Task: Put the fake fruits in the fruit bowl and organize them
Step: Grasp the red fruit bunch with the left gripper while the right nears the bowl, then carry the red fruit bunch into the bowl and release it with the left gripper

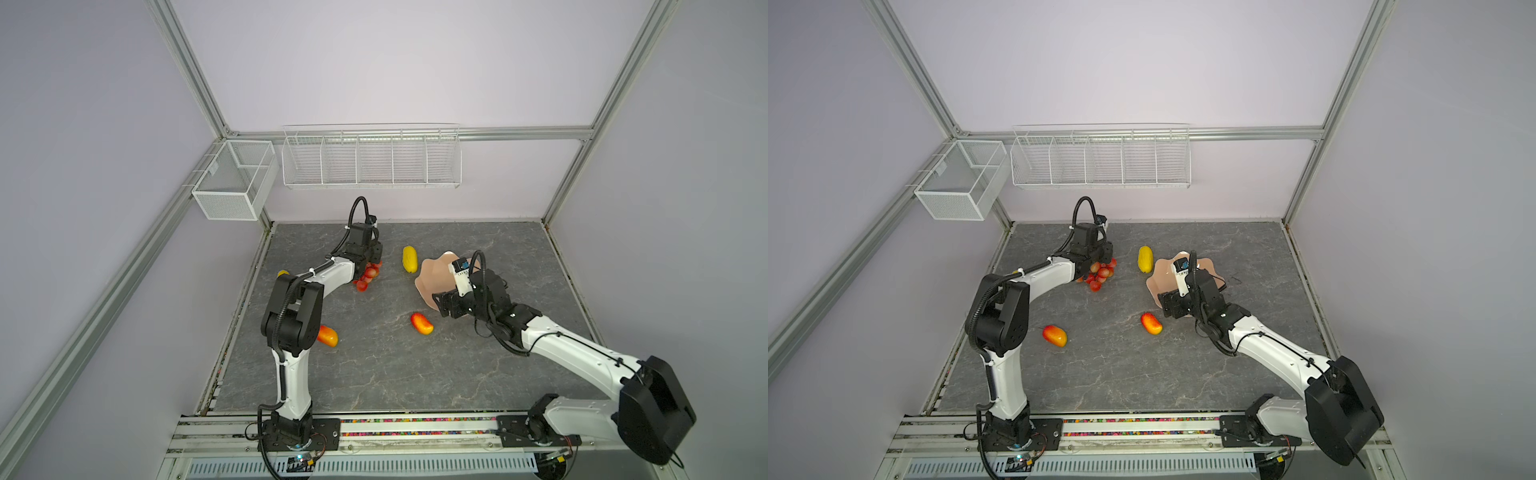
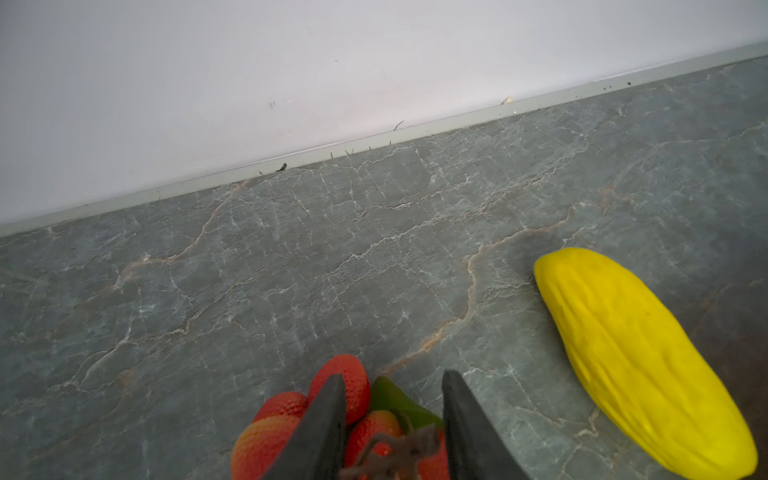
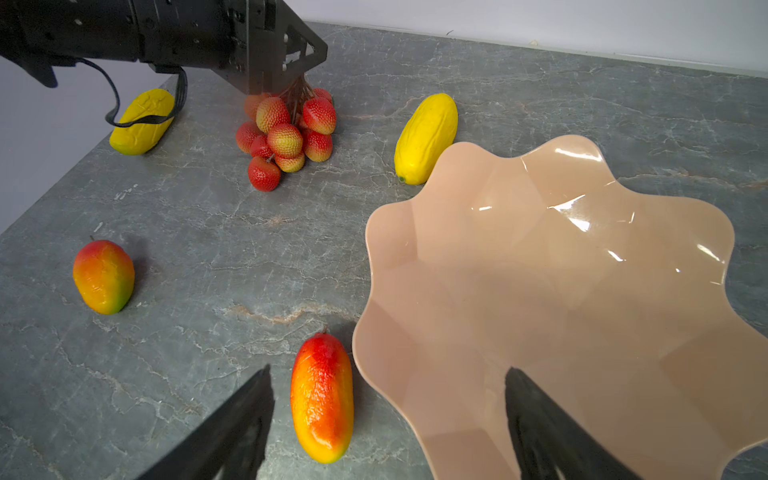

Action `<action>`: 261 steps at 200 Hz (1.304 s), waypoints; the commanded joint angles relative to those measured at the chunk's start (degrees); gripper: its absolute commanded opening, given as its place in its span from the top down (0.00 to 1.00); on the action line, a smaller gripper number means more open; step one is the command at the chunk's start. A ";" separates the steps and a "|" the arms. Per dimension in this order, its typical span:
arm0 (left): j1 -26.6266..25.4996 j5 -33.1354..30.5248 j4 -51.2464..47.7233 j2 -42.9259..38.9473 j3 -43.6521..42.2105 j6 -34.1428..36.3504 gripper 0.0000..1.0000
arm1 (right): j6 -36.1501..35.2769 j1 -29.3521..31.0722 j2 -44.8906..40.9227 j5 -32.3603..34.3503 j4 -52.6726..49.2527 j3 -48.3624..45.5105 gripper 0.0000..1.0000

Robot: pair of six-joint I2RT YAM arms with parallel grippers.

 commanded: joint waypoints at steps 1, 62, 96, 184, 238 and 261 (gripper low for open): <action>0.02 0.13 -1.19 1.15 2.33 -0.43 0.68 | -0.64 0.31 -1.12 0.81 -0.55 0.10 0.12; 0.02 -1.37 -0.03 -3.21 -0.91 2.60 1.00 | -0.08 0.30 -1.51 1.38 -0.72 -0.21 0.12; -1.21 -4.34 0.19 -9.42 -4.21 4.39 1.00 | 1.23 -0.04 -3.23 2.84 -1.42 -0.89 0.12; -20.75 -4.99 -5.25 -18.05 0.69 6.41 1.00 | 12.43 -15.37 -19.41 2.17 -16.89 -6.67 0.11; -28.62 -1.88 -7.94 -6.83 13.39 5.60 1.00 | 12.77 -18.50 -34.04 3.54 -24.29 -11.34 0.11; -29.10 0.40 -8.40 -2.17 17.05 4.39 1.00 | 13.04 -18.72 -36.22 3.40 -25.15 -12.18 0.11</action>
